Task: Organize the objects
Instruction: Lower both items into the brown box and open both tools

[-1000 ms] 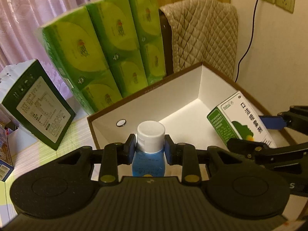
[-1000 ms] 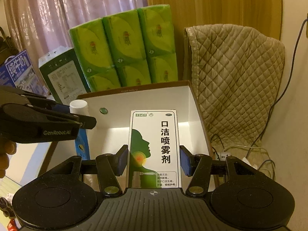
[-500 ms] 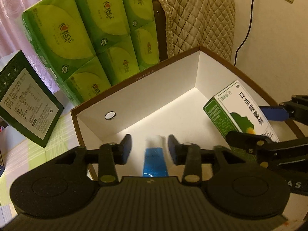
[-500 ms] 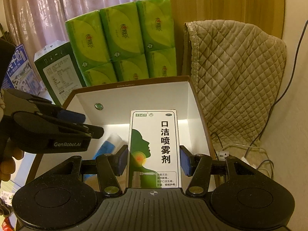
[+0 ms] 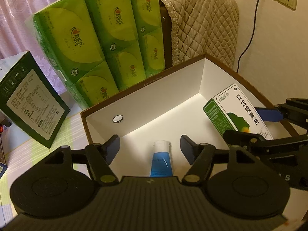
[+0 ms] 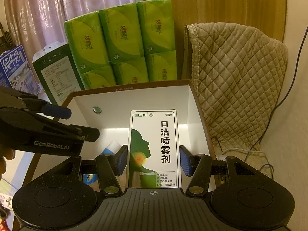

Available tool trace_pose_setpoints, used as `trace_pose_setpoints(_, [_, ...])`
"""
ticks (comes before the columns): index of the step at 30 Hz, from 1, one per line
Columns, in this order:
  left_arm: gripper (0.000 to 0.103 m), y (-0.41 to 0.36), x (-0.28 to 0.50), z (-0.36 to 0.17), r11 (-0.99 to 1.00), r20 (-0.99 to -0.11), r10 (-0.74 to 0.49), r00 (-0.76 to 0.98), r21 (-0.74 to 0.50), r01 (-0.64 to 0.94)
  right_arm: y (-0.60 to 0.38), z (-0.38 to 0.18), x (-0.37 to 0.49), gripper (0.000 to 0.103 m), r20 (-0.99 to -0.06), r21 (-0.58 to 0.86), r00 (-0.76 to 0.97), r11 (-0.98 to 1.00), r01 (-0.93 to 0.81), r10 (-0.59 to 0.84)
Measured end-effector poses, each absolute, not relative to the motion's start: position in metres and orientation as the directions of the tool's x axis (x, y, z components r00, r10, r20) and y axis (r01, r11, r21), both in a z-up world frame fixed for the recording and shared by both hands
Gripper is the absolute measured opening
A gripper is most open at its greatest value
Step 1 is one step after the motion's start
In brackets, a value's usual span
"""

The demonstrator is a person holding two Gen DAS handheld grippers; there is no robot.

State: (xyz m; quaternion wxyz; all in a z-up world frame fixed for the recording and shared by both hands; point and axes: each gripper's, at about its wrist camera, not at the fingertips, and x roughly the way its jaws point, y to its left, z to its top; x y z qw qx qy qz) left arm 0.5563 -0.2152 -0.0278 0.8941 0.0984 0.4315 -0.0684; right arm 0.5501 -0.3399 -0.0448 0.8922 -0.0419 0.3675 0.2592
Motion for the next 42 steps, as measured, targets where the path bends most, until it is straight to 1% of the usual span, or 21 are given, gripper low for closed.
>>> trace_pose_setpoints(1, [0.067, -0.214, 0.556, -0.027, 0.972, -0.784, -0.038, 0.62, 0.114, 0.204, -0.34, -0.044, 0.551, 0.052, -0.668, 0.116, 0.605, 0.863, -0.491, 0.434])
trace_pose_setpoints(5, [0.078, -0.211, 0.555, -0.026, 0.976, -0.781, -0.035, 0.623, 0.107, 0.19, -0.341, -0.041, 0.553, 0.054, -0.644, 0.125, 0.626, 0.868, -0.48, 0.439])
trace_pose_setpoints(6, [0.079, -0.21, 0.555, -0.025, 0.977, -0.782, -0.035, 0.623, 0.104, 0.187, -0.342, -0.04, 0.554, 0.056, -0.641, 0.131, 0.626, 0.868, -0.48, 0.443])
trace_pose_setpoints(8, [0.085, -0.208, 0.553, -0.024, 0.979, -0.782, -0.036, 0.623, 0.099, 0.18, -0.343, -0.037, 0.552, 0.061, -0.634, 0.136, 0.63, 0.867, -0.48, 0.448])
trace_pose_setpoints(10, [0.089, -0.206, 0.55, -0.022, 0.98, -0.779, -0.039, 0.626, 0.092, 0.175, -0.345, -0.033, 0.547, 0.067, -0.625, 0.138, 0.636, 0.866, -0.48, 0.452])
trace_pose_setpoints(12, [0.091, -0.204, 0.546, -0.02, 0.981, -0.778, -0.051, 0.626, 0.079, 0.177, -0.348, -0.03, 0.542, 0.069, -0.62, 0.144, 0.636, 0.864, -0.482, 0.459])
trace_pose_setpoints(14, [0.098, -0.202, 0.542, -0.018, 0.983, -0.777, -0.053, 0.627, 0.071, 0.171, -0.352, -0.027, 0.537, 0.07, -0.619, 0.154, 0.633, 0.863, -0.482, 0.464])
trace_pose_setpoints(18, [0.1, -0.201, 0.531, -0.012, 0.983, -0.771, -0.066, 0.633, 0.058, 0.173, -0.361, -0.022, 0.526, 0.073, -0.62, 0.175, 0.631, 0.866, -0.468, 0.466])
trace_pose_setpoints(25, [0.1, -0.198, 0.502, 0.004, 0.986, -0.755, -0.082, 0.65, 0.034, 0.164, -0.378, -0.013, 0.503, 0.075, -0.623, 0.219, 0.632, 0.878, -0.425, 0.461])
trace_pose_setpoints(42, [0.1, -0.182, 0.413, 0.043, 0.99, -0.716, -0.102, 0.691, -0.006, 0.14, -0.397, 0.008, 0.433, 0.076, -0.619, 0.26, 0.633, 0.881, -0.394, 0.466])
